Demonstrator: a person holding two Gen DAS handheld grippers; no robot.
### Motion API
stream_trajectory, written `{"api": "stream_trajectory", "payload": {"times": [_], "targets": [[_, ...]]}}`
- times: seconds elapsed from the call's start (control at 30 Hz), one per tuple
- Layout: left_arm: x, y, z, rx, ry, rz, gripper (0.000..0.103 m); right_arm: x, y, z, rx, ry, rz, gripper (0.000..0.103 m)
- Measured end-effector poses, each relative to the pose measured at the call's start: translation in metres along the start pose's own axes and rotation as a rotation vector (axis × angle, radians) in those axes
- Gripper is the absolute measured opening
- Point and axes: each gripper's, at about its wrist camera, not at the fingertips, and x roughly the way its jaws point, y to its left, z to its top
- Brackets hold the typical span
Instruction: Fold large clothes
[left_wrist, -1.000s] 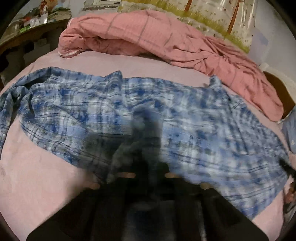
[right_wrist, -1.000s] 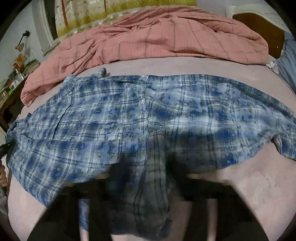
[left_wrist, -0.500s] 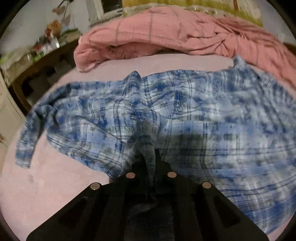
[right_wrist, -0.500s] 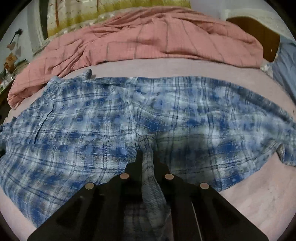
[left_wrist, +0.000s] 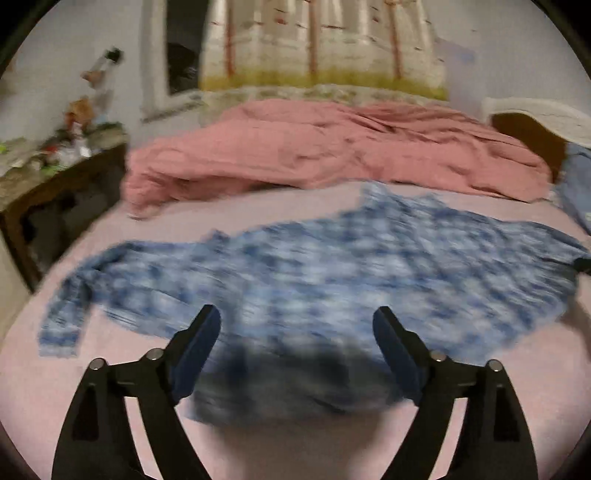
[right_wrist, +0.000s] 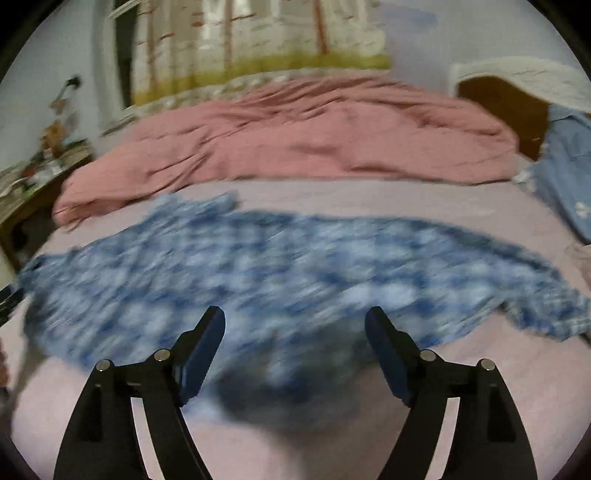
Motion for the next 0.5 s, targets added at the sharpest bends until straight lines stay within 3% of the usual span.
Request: {"api": "stream_trajectory", "payload": {"times": [0.07, 0.17, 0.27, 0.4, 0.5], "targets": [[0.018, -0.012, -0.008, -0.014, 0.086, -0.062, 0.088, 0.017, 0.016, -0.011, -0.029, 0.087, 0.063, 0.08], [0.046, -0.015, -0.026, -0.052, 0.198, -0.019, 0.088, 0.048, 0.03, -0.028, -0.07, 0.206, 0.01, 0.08], [0.066, -0.009, -0.04, -0.102, 0.322, 0.01, 0.088, 0.056, 0.029, -0.038, -0.064, 0.238, -0.008, 0.08], [0.056, -0.005, -0.04, -0.12, 0.301, -0.005, 0.086, 0.053, 0.032, -0.045, -0.112, 0.222, -0.027, 0.08], [0.041, 0.001, -0.037, -0.108, 0.262, -0.032, 0.086, 0.034, 0.032, -0.04, -0.109, 0.15, -0.039, 0.08]]}}
